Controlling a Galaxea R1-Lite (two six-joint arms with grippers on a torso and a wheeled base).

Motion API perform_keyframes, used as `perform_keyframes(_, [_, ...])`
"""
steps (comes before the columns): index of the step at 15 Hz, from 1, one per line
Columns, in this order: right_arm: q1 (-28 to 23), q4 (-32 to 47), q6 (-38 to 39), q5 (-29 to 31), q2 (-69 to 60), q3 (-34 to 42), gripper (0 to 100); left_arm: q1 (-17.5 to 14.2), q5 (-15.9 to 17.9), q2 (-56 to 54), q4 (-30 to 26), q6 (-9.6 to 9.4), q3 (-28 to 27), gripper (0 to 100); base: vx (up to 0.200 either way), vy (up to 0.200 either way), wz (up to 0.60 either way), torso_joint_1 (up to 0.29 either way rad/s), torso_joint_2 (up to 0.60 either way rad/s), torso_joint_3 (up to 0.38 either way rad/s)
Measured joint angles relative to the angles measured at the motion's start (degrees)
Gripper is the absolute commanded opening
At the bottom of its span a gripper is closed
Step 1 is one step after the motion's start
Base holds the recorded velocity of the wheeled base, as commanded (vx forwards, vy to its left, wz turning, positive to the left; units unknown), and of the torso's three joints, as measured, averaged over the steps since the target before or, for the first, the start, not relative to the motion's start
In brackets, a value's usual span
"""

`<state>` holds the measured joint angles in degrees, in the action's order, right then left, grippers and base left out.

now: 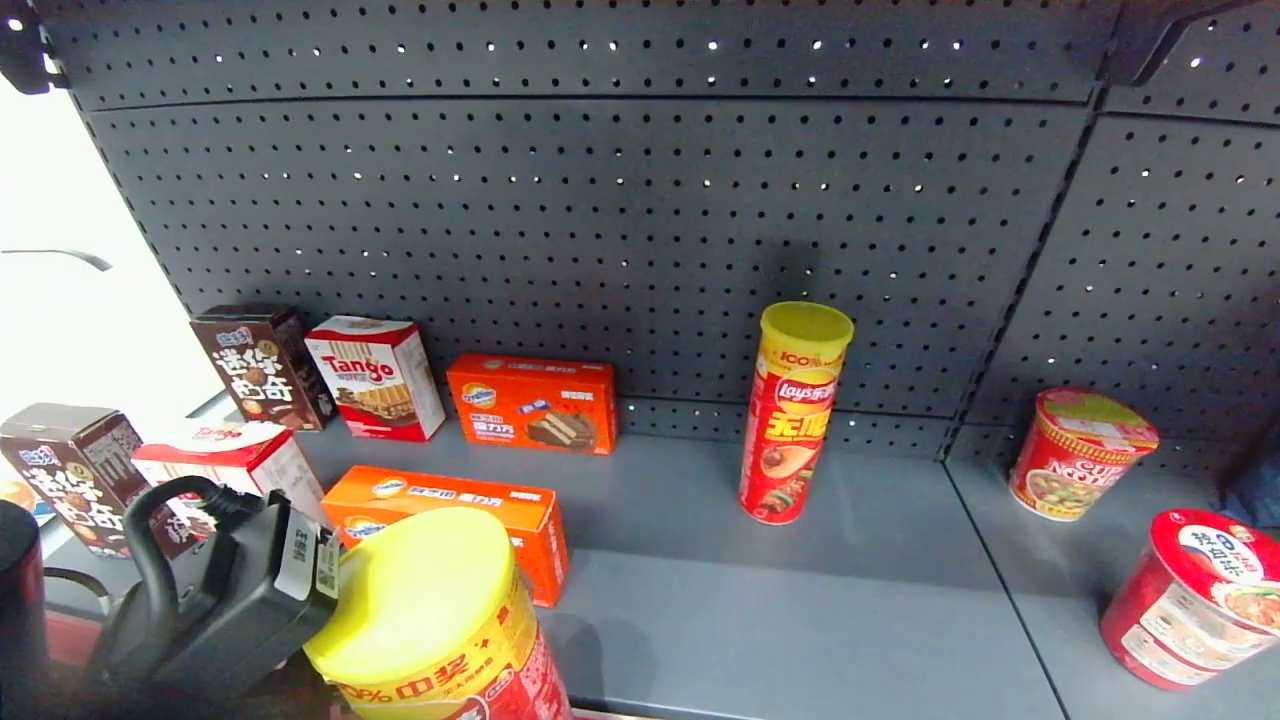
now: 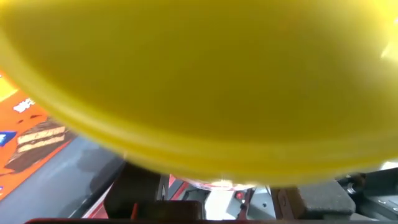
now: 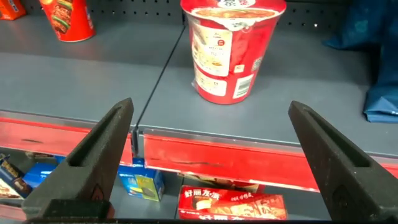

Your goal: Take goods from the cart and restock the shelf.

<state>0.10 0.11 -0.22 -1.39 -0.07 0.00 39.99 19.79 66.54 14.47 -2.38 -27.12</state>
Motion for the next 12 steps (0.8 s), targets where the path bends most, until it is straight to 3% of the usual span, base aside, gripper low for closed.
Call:
perform_keyframes(2, [-0.05, -0.04, -0.02, 0.00, 0.00, 0.00, 100, 0.00, 0.00, -0.02, -0.07, 0.02, 0.01, 0, 0.000, 0.000, 0.00, 0.000, 0.00, 0.000])
perform_keyframes(5, [0.00, 0.00, 0.00, 0.00, 0.00, 0.00, 100, 0.00, 0.00, -0.06, -0.30, 0.00, 0.04, 0, 0.000, 0.000, -0.60, 0.001, 0.01, 0.001])
perform_keyframes(12, [-0.05, -0.04, 0.00, 0.00, 0.00, 0.00, 100, -0.11, -0.20, -0.37, 0.11, 0.06, 1.00, 0, 0.000, 0.000, 0.00, 0.000, 0.00, 0.000])
